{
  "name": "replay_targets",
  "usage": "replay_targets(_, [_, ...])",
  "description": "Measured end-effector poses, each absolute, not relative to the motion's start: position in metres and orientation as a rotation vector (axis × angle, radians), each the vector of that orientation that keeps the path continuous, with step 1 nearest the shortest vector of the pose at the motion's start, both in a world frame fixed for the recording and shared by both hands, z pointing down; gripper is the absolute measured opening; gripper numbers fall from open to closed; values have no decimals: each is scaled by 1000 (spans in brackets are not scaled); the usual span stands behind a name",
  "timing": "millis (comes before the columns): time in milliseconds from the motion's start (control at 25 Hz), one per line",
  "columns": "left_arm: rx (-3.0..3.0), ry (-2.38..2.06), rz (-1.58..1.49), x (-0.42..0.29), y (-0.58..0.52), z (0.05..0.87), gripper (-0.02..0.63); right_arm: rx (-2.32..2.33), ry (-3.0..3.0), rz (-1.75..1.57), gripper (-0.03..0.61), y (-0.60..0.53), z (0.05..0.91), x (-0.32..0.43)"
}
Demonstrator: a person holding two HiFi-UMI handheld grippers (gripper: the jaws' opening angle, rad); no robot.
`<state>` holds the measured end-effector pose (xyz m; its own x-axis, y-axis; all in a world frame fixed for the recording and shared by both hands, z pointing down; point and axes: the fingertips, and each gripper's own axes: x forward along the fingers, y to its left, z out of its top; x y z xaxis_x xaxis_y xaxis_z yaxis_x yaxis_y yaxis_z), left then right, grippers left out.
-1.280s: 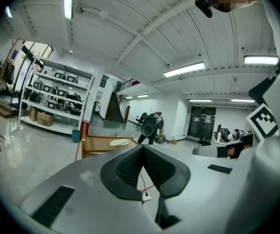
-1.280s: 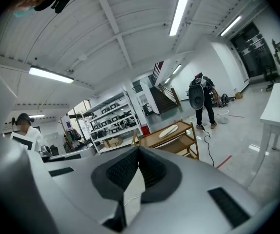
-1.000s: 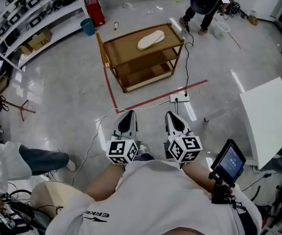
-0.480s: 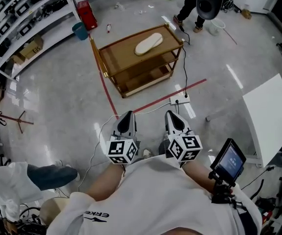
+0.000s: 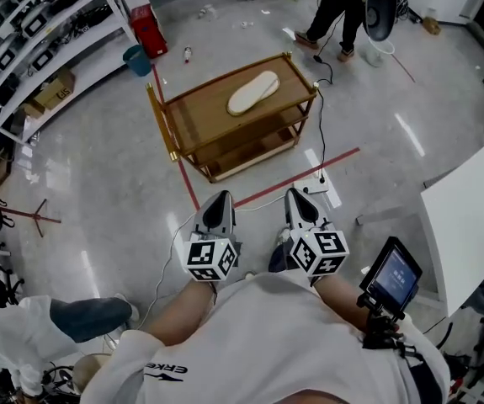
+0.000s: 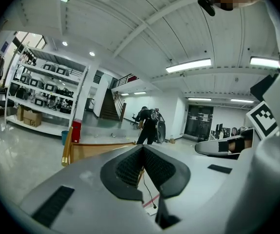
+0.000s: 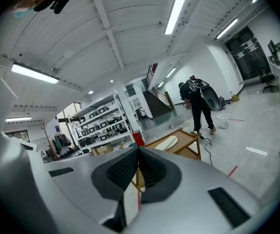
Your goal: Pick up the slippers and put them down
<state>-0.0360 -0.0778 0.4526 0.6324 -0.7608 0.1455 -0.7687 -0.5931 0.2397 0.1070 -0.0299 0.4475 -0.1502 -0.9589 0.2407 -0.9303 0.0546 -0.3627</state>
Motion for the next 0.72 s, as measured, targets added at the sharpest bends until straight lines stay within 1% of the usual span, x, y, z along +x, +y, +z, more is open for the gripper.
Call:
replay_targets(360, [2551,-1296,71,35,-153,452,3,-1963,2243,-724,5,-104,450,184])
replay_targets(720, [2538,-1295,151,64,-193,467,3,-1942,2240,-796,5,-153,466,213])
